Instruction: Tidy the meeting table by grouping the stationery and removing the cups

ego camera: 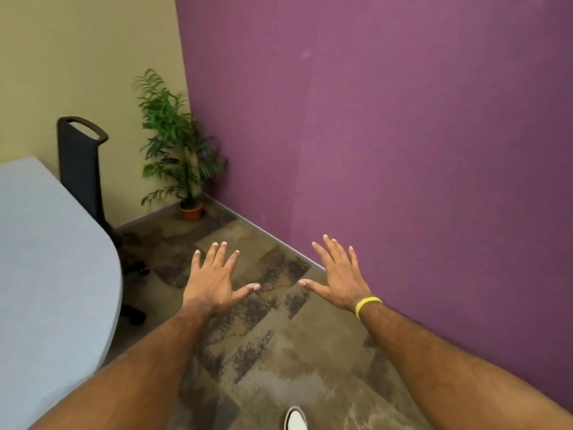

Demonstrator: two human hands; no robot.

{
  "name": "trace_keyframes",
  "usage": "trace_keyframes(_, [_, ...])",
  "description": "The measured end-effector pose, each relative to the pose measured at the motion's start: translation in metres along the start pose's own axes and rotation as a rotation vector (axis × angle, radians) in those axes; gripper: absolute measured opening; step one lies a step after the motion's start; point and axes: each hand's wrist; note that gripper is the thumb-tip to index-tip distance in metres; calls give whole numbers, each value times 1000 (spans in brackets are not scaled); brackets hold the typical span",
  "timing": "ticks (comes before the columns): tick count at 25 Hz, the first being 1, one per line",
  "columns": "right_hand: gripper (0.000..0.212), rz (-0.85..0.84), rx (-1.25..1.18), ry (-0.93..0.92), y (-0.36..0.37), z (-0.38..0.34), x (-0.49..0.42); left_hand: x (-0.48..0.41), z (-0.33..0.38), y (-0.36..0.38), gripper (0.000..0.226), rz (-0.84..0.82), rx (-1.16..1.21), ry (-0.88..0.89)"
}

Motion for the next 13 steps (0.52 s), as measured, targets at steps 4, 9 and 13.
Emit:
trace_keyframes(4, [107, -40, -45, -112, 33, 14, -148, -87, -49, 14, 113, -27, -54, -146])
trace_keyframes(9, [106, -89, -53, -310, 48, -13, -319, -178, -120, 8, 112, -20, -79, -349])
trace_keyframes(13, [107, -108, -94, -443, 74, -59, -430, -232, -184, 15, 113, -6, -88, -476])
Point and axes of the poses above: each hand's wrist, its own x-axis away from the middle knuckle, its own y-axis out of the palm, z = x × y, and after that the axes turned 1 degree about -x, right-handed
